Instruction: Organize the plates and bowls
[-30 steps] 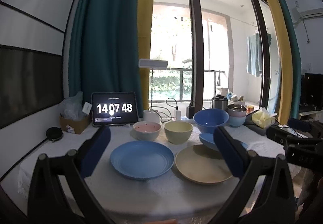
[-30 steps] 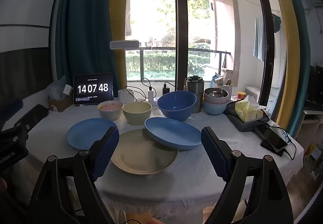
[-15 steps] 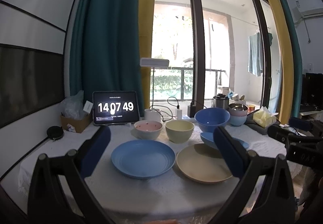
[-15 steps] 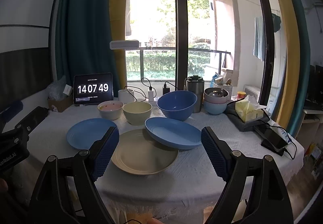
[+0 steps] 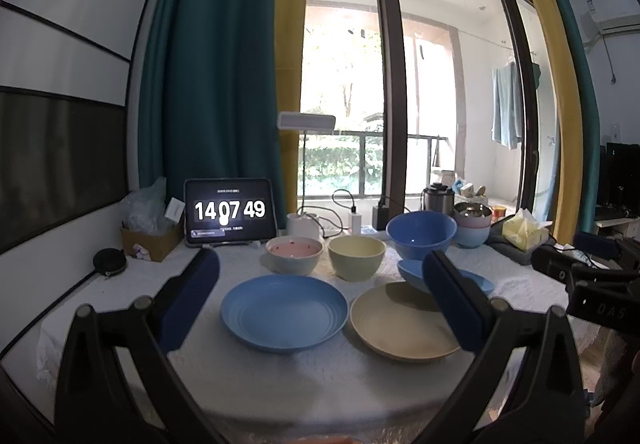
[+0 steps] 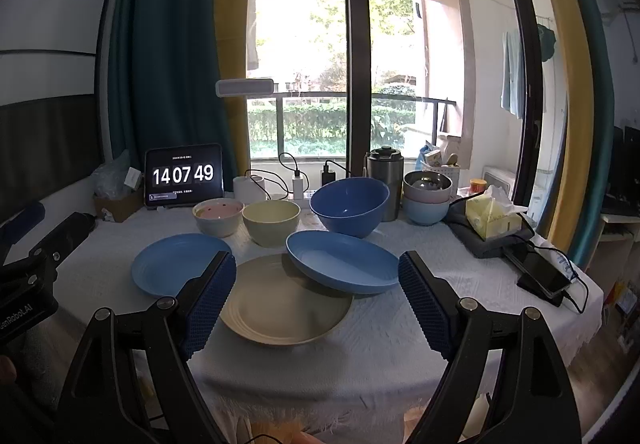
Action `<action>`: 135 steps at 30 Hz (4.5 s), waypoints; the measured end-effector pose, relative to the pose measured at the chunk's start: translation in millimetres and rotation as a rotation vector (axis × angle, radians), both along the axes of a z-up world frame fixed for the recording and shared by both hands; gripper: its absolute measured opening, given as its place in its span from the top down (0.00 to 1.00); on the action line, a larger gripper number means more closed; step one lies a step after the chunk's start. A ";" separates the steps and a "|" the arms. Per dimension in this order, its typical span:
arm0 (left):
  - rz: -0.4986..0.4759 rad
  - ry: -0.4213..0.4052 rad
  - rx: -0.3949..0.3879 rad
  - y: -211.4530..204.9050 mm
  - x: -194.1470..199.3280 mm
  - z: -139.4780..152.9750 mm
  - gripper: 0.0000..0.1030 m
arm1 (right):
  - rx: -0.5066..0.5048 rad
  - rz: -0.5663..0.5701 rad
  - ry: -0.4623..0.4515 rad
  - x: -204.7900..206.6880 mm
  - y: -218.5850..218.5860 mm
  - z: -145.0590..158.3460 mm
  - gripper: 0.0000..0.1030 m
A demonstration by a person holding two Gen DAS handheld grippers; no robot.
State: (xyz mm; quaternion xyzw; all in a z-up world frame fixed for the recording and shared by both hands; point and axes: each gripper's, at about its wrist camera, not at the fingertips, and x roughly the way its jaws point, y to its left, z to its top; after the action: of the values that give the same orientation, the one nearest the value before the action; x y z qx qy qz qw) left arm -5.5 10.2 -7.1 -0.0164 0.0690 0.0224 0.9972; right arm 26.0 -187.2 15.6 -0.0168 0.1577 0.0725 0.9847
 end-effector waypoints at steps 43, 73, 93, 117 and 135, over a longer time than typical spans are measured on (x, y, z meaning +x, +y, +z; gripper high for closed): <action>-0.002 0.069 0.041 -12.7 25.3 -9.0 0.00 | 0.028 -0.027 0.007 13.2 -12.4 -10.9 0.17; -0.051 0.188 0.126 -94.0 138.6 -40.5 0.00 | 0.162 -0.100 0.125 128.0 -101.0 -71.0 0.17; -0.096 0.350 0.057 -128.1 209.2 -57.5 0.00 | 0.326 -0.056 0.350 187.7 -125.1 -106.2 0.17; -0.136 0.550 -0.051 -147.0 264.7 -89.9 0.26 | 0.352 -0.054 0.535 225.7 -117.0 -130.0 0.52; -0.175 0.555 -0.093 -137.2 243.3 -91.5 0.53 | 0.340 -0.087 0.524 203.0 -111.7 -123.9 0.74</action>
State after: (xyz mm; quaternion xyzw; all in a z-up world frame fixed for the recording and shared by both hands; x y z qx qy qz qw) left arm 237.7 -127.0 -98.6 -0.0494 0.3414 -0.0631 0.9365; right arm 229.0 -298.9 -108.3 0.1740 0.3922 0.0577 0.9014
